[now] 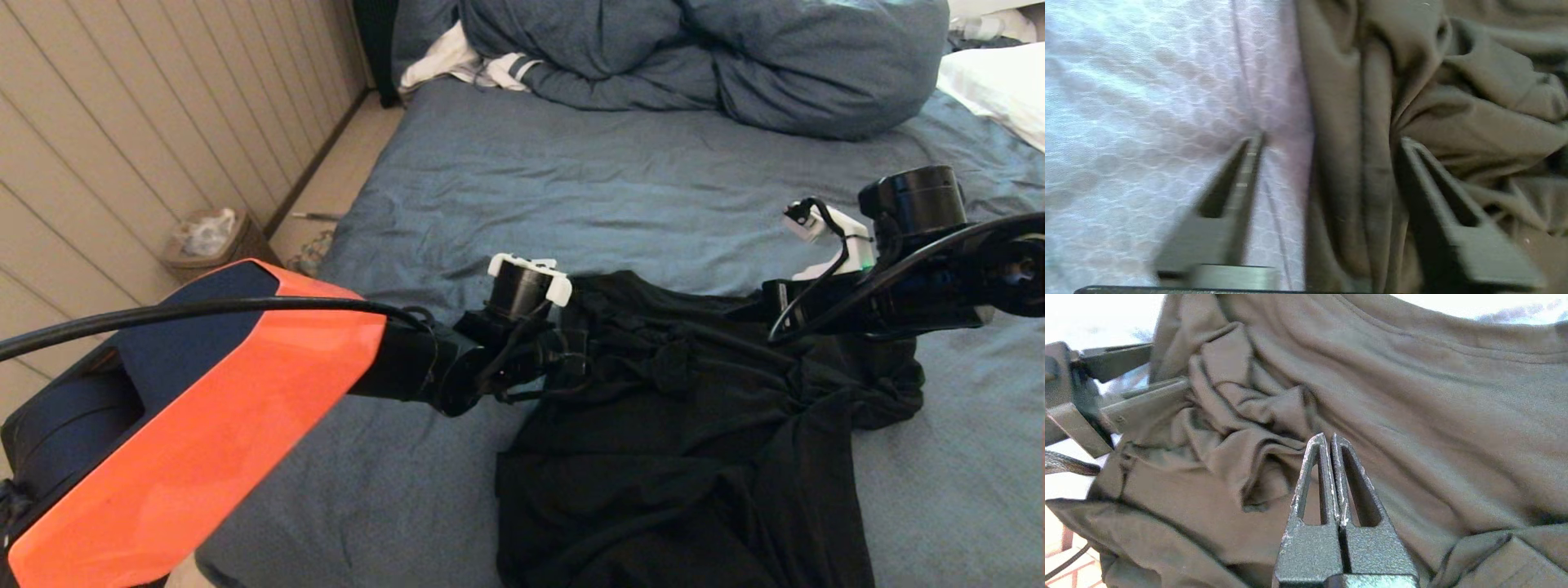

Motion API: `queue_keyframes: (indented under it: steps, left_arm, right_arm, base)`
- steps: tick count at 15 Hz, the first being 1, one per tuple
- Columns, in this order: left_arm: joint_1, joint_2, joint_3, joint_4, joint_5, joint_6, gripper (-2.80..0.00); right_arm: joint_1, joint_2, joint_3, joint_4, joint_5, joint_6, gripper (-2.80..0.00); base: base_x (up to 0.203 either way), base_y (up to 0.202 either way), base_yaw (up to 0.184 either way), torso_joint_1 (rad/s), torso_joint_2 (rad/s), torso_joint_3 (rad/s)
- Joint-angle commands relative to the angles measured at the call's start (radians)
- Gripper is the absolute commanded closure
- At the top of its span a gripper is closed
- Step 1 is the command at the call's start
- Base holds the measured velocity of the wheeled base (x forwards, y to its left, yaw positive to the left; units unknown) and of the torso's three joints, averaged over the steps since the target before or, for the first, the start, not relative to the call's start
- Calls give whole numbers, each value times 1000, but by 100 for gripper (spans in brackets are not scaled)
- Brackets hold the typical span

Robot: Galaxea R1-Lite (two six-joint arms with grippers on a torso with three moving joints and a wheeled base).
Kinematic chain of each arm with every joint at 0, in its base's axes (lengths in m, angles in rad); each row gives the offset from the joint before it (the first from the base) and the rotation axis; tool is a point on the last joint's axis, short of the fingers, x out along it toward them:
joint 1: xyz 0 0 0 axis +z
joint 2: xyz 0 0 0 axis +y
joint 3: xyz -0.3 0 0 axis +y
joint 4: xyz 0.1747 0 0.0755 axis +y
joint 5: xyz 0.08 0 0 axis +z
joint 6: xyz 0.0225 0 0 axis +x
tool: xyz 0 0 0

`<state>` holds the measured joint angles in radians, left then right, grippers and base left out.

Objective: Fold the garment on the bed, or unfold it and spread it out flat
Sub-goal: Unford the black T-shirt

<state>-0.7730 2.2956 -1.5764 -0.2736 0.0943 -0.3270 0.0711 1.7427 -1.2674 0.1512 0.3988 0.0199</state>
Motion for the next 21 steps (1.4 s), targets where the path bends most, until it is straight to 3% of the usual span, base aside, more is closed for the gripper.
queue_keyframes:
  steps: [1, 4, 9, 15, 18, 21]
  left_arm:
    - [-2, -11, -3, -2, -3, -10, 0]
    - [-2, -64, 14, 3, -67, -77, 0]
    - [35, -81, 15, 8, -88, -98, 0]
    - [203, -123, 0, 15, -94, -92, 0]
    - [292, -164, -6, 46, -141, -91, 0]
    - [357, -184, -22, 66, -145, -77, 0]
  right_arm:
    - [1, 8, 0, 1, 3, 0, 0]
    - [-1, 8, -3, 1, 3, 0, 0]
    - [-2, 8, -3, -1, 3, 0, 0]
    - [1, 8, -3, -1, 5, 0, 0]
    - [3, 6, -1, -1, 5, 0, 0]
    - [1, 3, 0, -1, 5, 0, 0]
  base:
    - [0, 0, 0, 0, 0, 0]
    - [0, 0, 0, 0, 0, 0]
    - [0, 0, 0, 0, 0, 0]
    - [0, 0, 0, 0, 0, 0]
    - [0, 0, 0, 0, 0, 0]
    - [0, 0, 0, 0, 0, 0]
